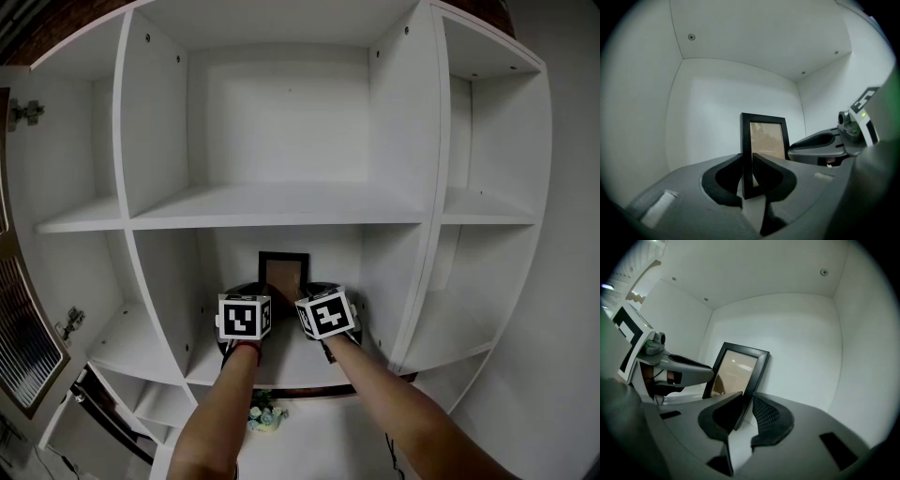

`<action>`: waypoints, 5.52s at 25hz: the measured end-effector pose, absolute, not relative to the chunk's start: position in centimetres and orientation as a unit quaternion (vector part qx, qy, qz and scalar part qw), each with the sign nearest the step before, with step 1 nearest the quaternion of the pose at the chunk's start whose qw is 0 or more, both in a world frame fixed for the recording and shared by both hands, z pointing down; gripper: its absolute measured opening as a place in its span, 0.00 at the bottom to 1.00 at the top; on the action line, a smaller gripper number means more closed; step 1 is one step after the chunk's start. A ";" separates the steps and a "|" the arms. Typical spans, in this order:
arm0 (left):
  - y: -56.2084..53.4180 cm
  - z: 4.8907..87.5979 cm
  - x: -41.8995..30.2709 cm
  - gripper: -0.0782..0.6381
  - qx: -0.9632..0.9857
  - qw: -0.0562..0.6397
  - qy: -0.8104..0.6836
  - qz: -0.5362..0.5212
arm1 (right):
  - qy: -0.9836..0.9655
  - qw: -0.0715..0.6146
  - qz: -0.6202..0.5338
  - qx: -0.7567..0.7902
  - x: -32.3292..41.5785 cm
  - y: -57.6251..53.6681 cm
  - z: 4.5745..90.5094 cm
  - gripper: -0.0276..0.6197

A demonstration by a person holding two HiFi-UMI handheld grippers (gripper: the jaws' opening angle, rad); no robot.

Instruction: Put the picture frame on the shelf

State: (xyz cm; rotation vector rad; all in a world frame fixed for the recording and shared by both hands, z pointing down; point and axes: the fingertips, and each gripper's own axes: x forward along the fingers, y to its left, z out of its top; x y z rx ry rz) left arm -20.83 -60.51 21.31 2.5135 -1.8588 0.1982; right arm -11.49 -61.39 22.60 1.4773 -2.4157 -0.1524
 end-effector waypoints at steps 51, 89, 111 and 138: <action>-56.2 19.0 -19.3 0.24 0.820 -0.042 -0.569 0.037 | -0.873 0.080 -0.030 0.480 -12.0 -57.0 19.6 0.21; -33.5 21.1 -15.5 0.12 0.868 -0.095 -0.488 0.008 | -0.910 0.039 -0.086 0.403 -8.8 -32.6 21.6 0.07; -21.2 28.3 -14.0 0.12 0.896 -0.093 -0.429 -0.072 | -0.902 -0.026 -0.109 0.417 -6.9 -21.2 28.8 0.07; -18.1 34.6 -12.3 0.12 0.893 -0.054 -0.439 -0.085 | -0.906 -0.037 -0.038 0.420 -3.8 -19.0 34.5 0.06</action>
